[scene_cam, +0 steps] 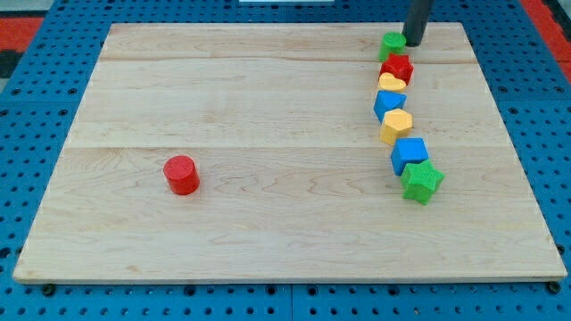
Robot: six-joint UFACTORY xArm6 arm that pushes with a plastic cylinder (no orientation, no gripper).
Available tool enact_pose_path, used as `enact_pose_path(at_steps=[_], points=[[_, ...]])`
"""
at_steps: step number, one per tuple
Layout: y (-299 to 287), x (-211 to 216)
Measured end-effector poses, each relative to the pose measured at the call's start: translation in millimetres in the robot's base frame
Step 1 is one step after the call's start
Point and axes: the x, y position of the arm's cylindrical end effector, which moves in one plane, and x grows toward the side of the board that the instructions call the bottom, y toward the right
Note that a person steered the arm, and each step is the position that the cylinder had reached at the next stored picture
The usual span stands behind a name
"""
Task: Slide the red star towards the left
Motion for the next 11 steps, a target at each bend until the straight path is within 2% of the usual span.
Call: enact_pose_path(at_steps=[2,3,5,11], points=[[77.0,10.3],[79.5,26.2],[45.0,62.2],[0.1,67.2]])
